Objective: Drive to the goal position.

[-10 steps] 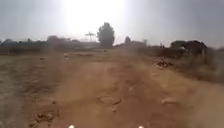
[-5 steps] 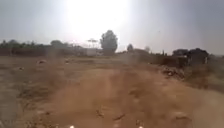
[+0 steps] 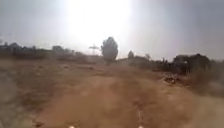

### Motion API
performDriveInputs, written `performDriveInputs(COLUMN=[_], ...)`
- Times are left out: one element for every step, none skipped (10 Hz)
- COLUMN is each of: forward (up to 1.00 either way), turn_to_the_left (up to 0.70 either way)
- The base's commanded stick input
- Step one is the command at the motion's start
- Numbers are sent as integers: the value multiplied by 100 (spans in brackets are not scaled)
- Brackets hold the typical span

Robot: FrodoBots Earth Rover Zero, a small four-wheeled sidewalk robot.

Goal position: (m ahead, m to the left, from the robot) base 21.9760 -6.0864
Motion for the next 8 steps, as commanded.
performDriveInputs(forward=[54,64,70,70,70,70,70,70], turn_to_the_left=[0,0,0,0,0,0,0,0])
